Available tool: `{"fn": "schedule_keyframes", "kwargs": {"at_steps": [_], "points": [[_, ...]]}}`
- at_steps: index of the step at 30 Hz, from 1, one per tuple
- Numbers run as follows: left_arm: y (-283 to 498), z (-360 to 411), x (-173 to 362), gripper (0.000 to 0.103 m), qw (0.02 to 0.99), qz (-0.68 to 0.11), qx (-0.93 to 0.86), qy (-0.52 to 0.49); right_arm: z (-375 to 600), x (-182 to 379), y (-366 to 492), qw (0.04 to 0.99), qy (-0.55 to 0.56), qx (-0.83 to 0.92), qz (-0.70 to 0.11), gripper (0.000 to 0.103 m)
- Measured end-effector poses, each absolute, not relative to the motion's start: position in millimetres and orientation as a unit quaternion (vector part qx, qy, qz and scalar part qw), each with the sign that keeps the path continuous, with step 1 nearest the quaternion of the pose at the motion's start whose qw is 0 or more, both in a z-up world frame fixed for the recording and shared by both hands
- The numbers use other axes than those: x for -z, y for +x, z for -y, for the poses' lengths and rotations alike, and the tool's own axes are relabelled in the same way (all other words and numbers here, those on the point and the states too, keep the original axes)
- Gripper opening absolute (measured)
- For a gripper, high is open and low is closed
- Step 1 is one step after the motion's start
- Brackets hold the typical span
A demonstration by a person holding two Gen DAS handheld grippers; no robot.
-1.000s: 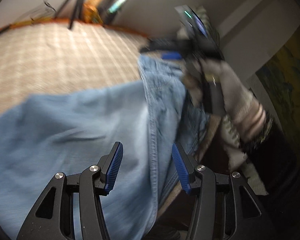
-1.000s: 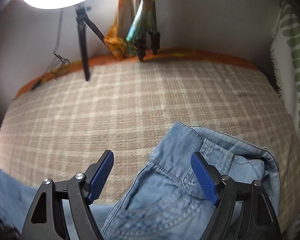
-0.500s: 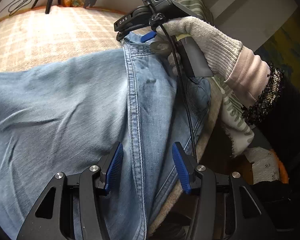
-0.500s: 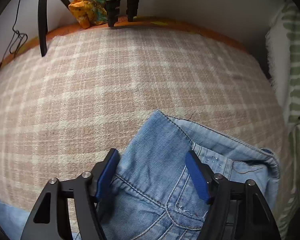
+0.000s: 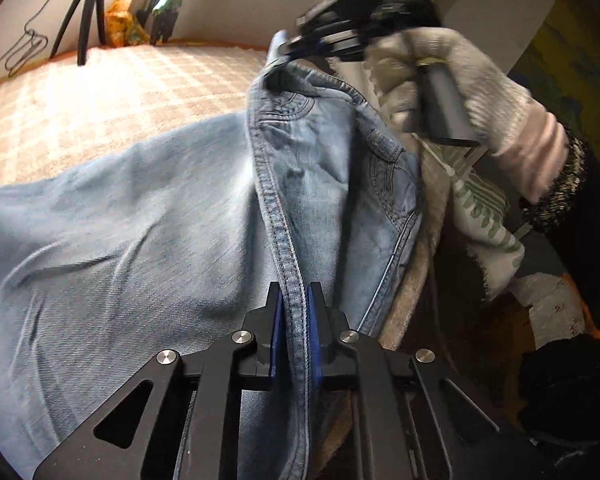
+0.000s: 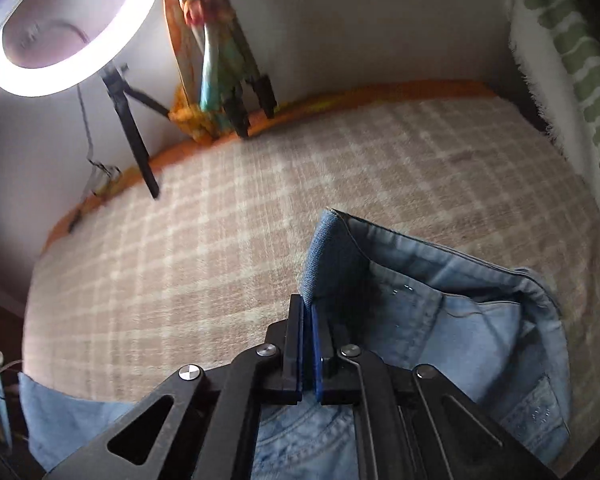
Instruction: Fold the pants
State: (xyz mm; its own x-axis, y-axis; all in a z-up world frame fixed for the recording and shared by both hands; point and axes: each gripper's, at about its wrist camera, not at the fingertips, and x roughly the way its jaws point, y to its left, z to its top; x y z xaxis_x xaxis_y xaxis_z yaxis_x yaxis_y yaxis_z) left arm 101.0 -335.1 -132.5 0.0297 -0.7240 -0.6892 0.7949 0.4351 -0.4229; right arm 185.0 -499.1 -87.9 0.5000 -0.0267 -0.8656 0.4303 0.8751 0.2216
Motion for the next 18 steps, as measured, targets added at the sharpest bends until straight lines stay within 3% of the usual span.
{"fn": "schedule_keyframes", "kwargs": {"at_steps": [9, 18], "points": [[86, 343, 122, 0.008, 0.726, -0.42, 0.54, 0.07, 530, 29, 91, 0.873, 0.25, 0.127, -0.399, 0.0], [72, 355, 123, 0.008, 0.716, -0.406, 0.557, 0.117, 560, 62, -15, 0.856, 0.329, 0.165, -0.363, 0.0]]}}
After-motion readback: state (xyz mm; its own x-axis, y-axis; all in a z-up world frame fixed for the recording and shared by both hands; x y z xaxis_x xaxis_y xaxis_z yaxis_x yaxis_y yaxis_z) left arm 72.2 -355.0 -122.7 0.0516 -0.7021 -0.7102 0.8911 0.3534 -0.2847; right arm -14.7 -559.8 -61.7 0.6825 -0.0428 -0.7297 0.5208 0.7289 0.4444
